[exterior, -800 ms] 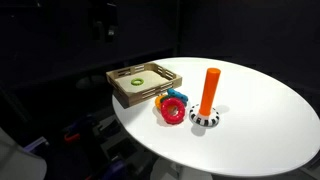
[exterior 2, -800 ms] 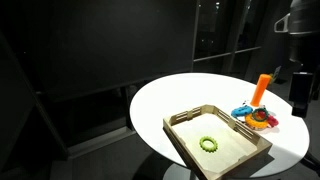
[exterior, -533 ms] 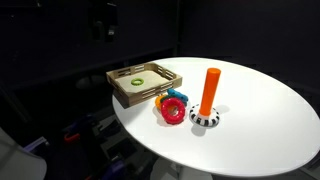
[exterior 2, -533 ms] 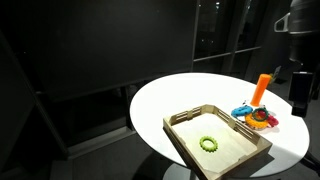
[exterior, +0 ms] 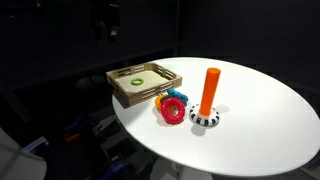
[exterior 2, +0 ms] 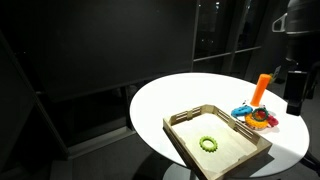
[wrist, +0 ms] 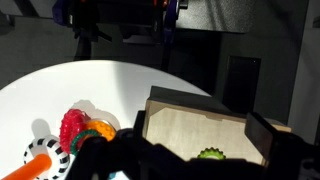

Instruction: Remove the ring from the box

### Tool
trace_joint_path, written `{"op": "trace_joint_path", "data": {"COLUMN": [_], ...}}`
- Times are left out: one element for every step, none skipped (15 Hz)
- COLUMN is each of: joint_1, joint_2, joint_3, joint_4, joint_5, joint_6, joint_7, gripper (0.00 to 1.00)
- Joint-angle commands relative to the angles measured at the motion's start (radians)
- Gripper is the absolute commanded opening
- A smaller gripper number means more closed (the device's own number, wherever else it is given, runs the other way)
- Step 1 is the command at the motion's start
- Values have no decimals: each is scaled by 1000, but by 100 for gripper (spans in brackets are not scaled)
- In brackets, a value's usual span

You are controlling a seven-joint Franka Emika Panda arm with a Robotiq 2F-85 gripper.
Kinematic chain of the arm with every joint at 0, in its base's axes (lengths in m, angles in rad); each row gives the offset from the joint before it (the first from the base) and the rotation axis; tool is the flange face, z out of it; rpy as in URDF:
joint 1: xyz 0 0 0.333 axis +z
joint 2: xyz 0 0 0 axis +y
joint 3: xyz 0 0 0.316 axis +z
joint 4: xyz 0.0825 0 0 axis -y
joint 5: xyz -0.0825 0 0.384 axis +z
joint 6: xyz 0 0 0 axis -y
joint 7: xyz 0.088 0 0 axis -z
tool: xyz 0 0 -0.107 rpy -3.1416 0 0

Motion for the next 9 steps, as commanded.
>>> {"op": "trace_joint_path", "data": {"joint_1": [-9, -14, -15, -15, -13, -11, -8, -6, -3], "joint_2": [71, 93, 119, 143, 170, 197, 220, 243, 266], "joint_3": [-15, -16, -18, -20, -20, -22, -24, -24, -25], "joint_4": [65, 82, 101, 117, 132, 144, 151, 154, 156], "joint_5": [-23, -30, -31, -31, -34, -35, -30, -36, -35], "joint_6": [43, 61, 81, 101, 126, 157, 190, 231, 271], "joint_7": [34, 45, 47, 55, 63, 72, 74, 90, 97], "gripper": [100, 100, 100, 100, 100, 100, 100, 100, 100]}}
